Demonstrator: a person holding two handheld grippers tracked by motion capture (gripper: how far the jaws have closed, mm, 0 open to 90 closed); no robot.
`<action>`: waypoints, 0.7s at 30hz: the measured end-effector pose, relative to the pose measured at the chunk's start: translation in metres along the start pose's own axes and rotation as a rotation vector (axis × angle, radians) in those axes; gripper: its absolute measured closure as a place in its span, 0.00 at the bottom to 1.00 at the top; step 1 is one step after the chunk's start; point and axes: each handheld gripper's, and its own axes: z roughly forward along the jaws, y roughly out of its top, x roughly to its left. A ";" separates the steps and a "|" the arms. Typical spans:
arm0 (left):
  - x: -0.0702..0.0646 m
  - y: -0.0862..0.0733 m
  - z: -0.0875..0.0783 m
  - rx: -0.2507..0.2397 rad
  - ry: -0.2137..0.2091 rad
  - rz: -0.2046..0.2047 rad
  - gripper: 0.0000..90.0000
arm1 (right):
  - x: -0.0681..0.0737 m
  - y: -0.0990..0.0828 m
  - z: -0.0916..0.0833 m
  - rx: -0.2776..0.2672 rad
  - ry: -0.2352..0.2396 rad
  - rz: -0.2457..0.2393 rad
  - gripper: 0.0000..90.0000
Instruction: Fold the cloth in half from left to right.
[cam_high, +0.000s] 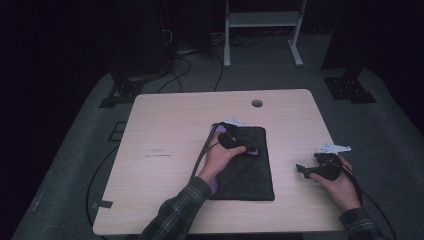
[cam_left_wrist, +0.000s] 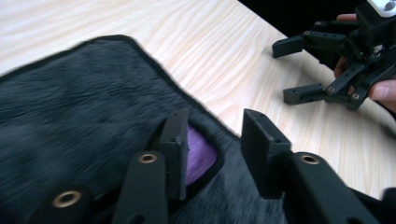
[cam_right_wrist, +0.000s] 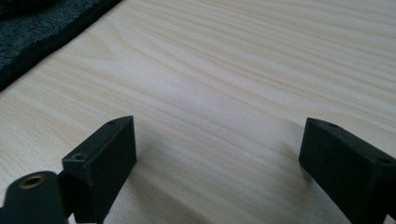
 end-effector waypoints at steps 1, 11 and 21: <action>0.001 -0.001 -0.005 -0.005 0.013 0.001 0.65 | 0.000 0.000 0.000 0.000 0.000 0.000 0.11; 0.020 -0.022 -0.051 -0.011 0.148 0.002 0.53 | 0.000 0.000 0.000 0.000 -0.001 0.000 0.11; 0.050 -0.053 -0.069 0.025 0.293 -0.064 0.56 | 0.000 0.000 0.000 0.000 -0.001 0.000 0.11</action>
